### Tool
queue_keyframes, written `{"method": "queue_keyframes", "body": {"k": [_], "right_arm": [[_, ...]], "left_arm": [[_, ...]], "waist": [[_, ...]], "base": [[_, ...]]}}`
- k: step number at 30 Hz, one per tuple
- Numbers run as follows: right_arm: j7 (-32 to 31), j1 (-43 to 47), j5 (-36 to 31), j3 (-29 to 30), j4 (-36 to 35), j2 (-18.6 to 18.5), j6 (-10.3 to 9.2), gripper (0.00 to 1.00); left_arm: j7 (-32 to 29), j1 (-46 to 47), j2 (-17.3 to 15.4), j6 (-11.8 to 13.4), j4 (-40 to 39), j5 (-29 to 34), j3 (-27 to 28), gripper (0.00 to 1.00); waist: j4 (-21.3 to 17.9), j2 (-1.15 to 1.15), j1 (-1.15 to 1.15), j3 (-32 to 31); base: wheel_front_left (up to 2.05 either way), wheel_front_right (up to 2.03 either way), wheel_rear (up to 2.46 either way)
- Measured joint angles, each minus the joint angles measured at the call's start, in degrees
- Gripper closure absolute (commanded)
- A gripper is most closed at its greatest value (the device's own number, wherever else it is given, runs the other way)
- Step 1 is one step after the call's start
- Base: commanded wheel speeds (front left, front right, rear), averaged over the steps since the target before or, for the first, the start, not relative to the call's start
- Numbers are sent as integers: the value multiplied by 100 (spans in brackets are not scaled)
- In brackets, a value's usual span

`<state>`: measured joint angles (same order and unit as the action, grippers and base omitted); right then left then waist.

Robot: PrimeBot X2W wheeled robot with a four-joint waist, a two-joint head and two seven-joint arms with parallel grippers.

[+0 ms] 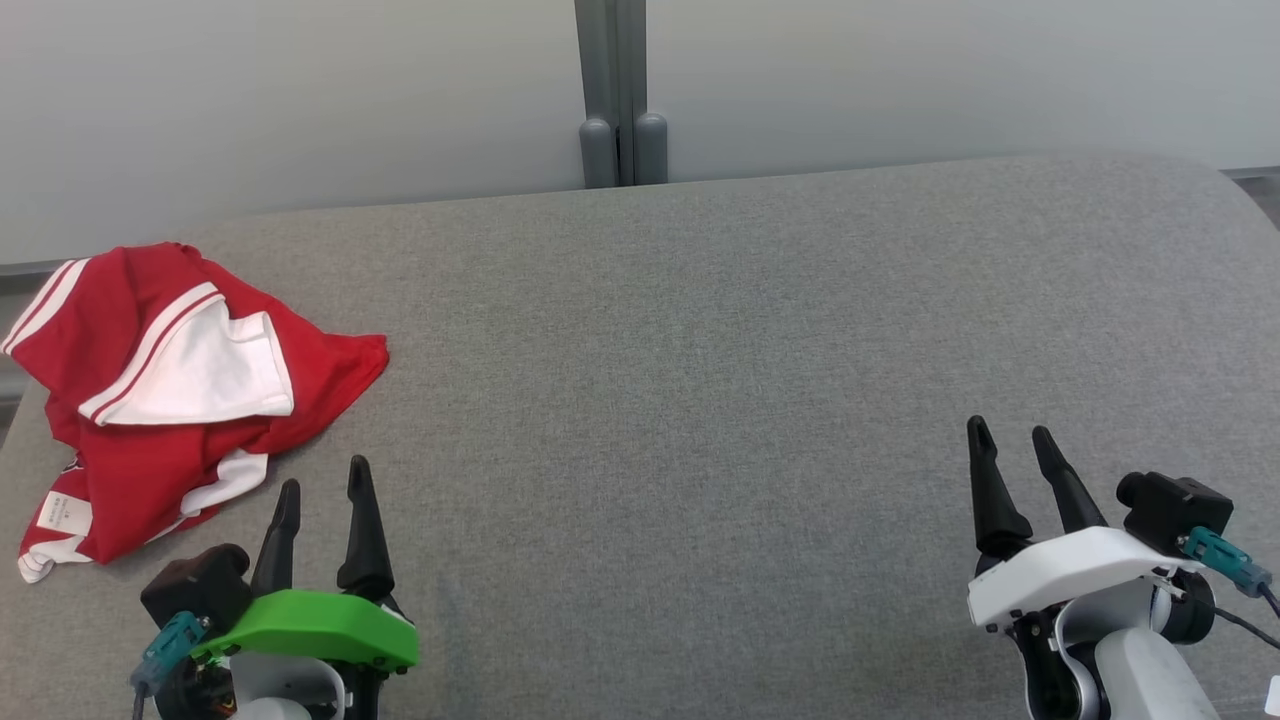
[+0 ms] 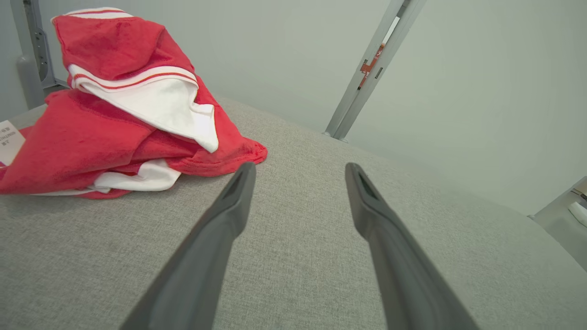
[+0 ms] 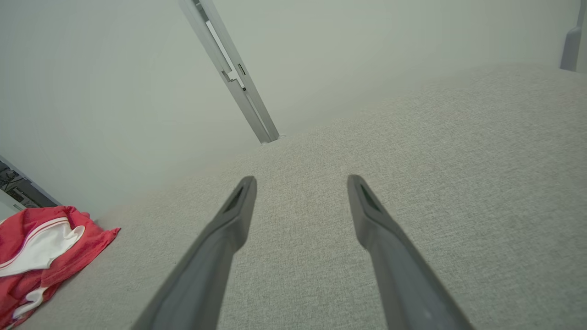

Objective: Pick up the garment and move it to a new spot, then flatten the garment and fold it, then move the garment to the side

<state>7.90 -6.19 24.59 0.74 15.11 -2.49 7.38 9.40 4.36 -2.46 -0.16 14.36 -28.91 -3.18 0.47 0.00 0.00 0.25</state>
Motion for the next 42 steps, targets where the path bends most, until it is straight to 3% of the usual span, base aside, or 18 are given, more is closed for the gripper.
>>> {"method": "queue_keyframes", "body": {"k": [42], "right_arm": [[281, -2, -1935, -102, 91, -23, 10, 0]], "left_arm": [[489, 129, -18, 87, 116, 1504, -260, 0]], "waist": [[60, 0, 0, 1]], "base": [[0, 0, 0]]}}
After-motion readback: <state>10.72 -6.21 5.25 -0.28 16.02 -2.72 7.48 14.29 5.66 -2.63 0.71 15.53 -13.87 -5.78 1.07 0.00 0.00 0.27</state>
